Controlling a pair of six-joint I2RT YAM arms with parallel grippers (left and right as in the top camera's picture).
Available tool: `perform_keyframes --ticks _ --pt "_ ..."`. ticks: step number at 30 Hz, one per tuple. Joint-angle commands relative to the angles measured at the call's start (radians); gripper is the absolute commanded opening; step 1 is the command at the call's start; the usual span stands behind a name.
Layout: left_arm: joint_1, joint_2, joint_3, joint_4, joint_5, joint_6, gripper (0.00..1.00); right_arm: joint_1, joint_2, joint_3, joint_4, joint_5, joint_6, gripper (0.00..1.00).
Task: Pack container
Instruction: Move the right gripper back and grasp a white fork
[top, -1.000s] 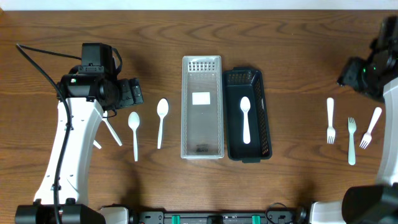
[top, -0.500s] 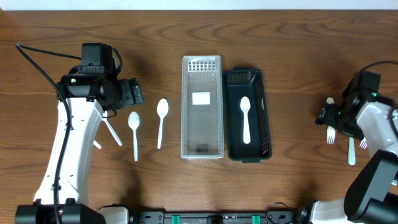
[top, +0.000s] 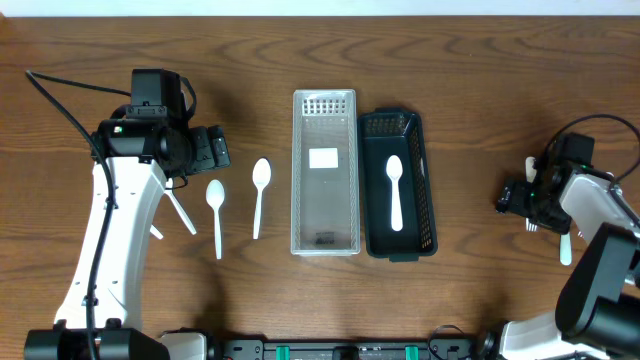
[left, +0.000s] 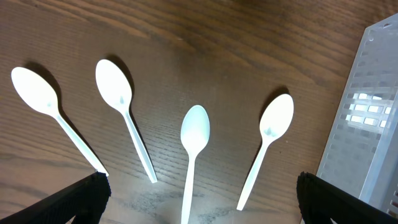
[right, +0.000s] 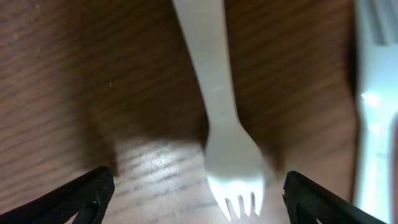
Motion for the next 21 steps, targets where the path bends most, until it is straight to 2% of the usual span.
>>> perform_keyframes --ticks 1,4,6,8,16,21 --pt "0.004 0.002 0.016 -0.003 -0.008 0.018 0.98 -0.005 0.044 -0.006 0.006 -0.020 -0.024 0.90" --pt "0.004 0.002 0.016 -0.003 -0.008 0.018 0.98 -0.006 0.079 -0.006 0.003 -0.020 -0.024 0.89" --pt "0.004 0.002 0.016 -0.003 -0.008 0.018 0.98 -0.006 0.095 -0.006 -0.001 -0.020 -0.024 0.84" --pt "0.004 0.002 0.017 -0.003 -0.008 0.018 0.98 -0.006 0.100 -0.006 -0.005 -0.020 -0.023 0.71" --pt "0.004 0.002 0.016 -0.002 -0.008 0.018 0.98 -0.006 0.098 -0.006 -0.008 -0.020 -0.019 0.31" --pt "0.004 0.002 0.017 -0.002 -0.008 0.018 0.98 -0.006 0.098 -0.006 -0.009 -0.020 -0.015 0.25"
